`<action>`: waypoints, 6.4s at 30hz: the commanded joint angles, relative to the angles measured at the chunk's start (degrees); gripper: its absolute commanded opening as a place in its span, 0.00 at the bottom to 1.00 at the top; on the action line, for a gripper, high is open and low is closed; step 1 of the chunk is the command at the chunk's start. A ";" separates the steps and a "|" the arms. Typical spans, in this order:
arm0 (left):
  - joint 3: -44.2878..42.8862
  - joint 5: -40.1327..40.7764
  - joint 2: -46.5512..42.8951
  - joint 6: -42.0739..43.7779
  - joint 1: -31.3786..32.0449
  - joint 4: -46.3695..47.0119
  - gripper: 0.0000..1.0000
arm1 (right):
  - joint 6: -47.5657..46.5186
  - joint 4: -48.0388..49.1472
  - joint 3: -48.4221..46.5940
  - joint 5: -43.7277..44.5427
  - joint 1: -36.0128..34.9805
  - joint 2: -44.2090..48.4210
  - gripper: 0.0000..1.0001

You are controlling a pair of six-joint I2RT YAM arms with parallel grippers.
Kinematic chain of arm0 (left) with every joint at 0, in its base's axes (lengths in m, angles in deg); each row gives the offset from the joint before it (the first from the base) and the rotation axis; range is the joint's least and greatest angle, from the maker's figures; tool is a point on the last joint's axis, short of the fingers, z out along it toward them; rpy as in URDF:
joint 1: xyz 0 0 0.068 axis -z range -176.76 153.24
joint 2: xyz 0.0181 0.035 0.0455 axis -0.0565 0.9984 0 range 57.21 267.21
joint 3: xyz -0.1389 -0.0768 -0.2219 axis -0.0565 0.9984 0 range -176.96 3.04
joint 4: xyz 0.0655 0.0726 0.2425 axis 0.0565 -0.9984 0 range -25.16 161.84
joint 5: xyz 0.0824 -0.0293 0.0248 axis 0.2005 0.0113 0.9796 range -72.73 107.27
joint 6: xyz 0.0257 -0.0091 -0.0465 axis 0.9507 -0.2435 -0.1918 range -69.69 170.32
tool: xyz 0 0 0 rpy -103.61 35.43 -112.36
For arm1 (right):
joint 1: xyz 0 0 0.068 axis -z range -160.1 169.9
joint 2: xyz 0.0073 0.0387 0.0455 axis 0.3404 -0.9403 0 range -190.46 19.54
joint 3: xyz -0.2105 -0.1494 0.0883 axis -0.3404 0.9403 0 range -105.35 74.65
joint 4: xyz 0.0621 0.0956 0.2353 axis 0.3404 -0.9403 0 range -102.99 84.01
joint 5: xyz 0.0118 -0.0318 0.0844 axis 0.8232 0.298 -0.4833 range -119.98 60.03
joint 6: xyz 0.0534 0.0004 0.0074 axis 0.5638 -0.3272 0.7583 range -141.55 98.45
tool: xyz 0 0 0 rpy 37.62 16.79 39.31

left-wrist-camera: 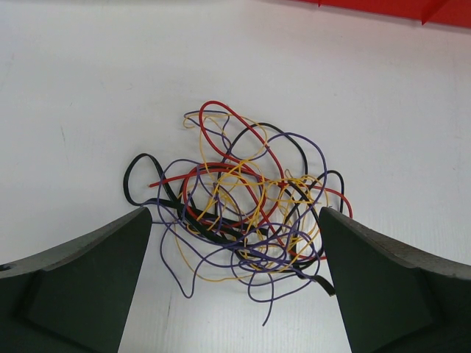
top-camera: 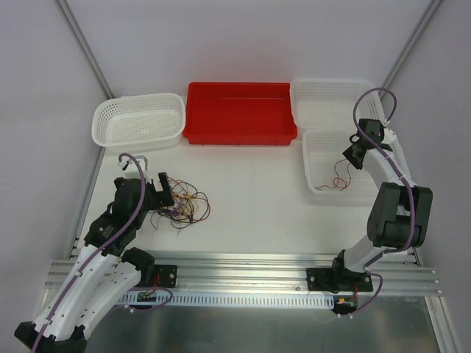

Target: Untangle the cables

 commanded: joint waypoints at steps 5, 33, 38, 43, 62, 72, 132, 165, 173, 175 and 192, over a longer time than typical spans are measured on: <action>0.01 -0.71 1.49 0.35 -0.63 0.11 0.99 | -0.26 -6.00 -5.05 -0.23 0.83 3.30 0.71; -1.57 -8.89 20.27 -14.05 -0.54 0.46 0.99 | -19.51 -6.63 4.77 -30.03 -31.04 25.22 0.98; -2.45 -7.48 29.07 -20.47 -0.54 1.69 0.95 | -19.07 -0.12 10.76 -30.55 -40.71 22.75 0.98; -3.41 -14.06 38.74 -23.54 -0.10 7.13 0.79 | -18.98 3.22 15.06 -31.17 -45.13 21.69 0.98; -24.70 -23.13 56.71 -24.79 19.58 17.87 0.77 | -25.75 -4.51 21.40 -17.63 -45.66 42.87 0.97; -16.78 -6.53 39.11 -22.24 19.50 9.09 0.90 | -25.31 -1.88 20.18 -22.11 -45.84 41.56 0.97; -26.71 -26.28 49.77 -2.72 -5.82 3.37 0.00 | -7.83 18.00 4.27 -14.76 -59.46 -6.33 0.97; -80.13 18.78 33.65 13.27 -5.90 -15.62 0.00 | -2.72 11.05 22.28 -8.84 -45.31 2.09 0.45; -70.67 17.49 32.08 12.05 -5.90 -15.53 0.00 | -6.57 5.17 21.59 -6.74 -42.94 8.68 0.48; -63.91 15.04 30.33 9.33 -5.90 -15.45 0.00 | -8.69 3.93 20.62 -7.70 -43.11 10.17 0.54; -18.62 -0.43 35.50 -3.35 -6.25 -12.28 0.22 | -21.62 -5.65 13.23 -14.64 -49.88 19.32 0.80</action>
